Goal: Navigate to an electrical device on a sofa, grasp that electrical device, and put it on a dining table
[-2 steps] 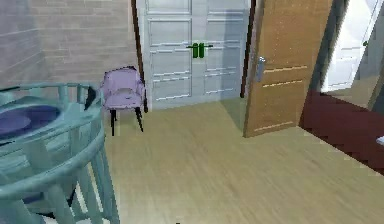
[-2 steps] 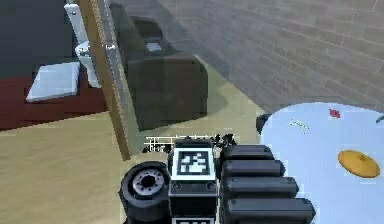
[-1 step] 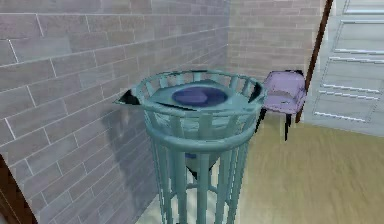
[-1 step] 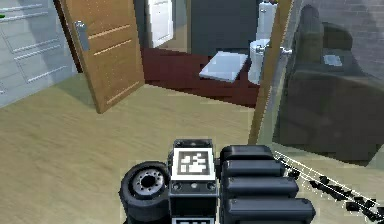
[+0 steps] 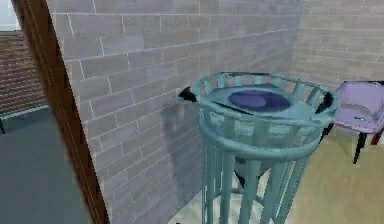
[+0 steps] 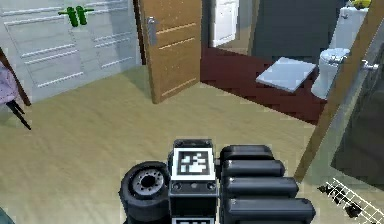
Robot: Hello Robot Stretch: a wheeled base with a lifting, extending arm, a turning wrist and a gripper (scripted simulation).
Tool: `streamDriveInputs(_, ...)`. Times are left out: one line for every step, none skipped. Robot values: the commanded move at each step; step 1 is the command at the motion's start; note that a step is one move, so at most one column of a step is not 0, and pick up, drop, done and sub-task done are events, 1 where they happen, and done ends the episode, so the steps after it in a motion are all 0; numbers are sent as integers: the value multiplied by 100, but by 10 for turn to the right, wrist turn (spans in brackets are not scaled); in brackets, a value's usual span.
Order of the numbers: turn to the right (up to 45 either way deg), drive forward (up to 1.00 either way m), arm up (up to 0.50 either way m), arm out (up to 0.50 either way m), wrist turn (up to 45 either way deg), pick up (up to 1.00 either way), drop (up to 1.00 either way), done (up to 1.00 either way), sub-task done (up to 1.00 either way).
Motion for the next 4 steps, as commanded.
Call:
streamDriveInputs(450, 0, 0, 0, 0, 0, 0, 0, 0)
streamDriveInputs(150, 0, 0, 0, 0, 0, 0, 0, 0)
streamDriveInputs(-450, 0, 0, 0, 0, 0, 0, 0, 0)
streamDriveInputs(-120, 0, 0, 0, 0, 0, 0, 0, 0)
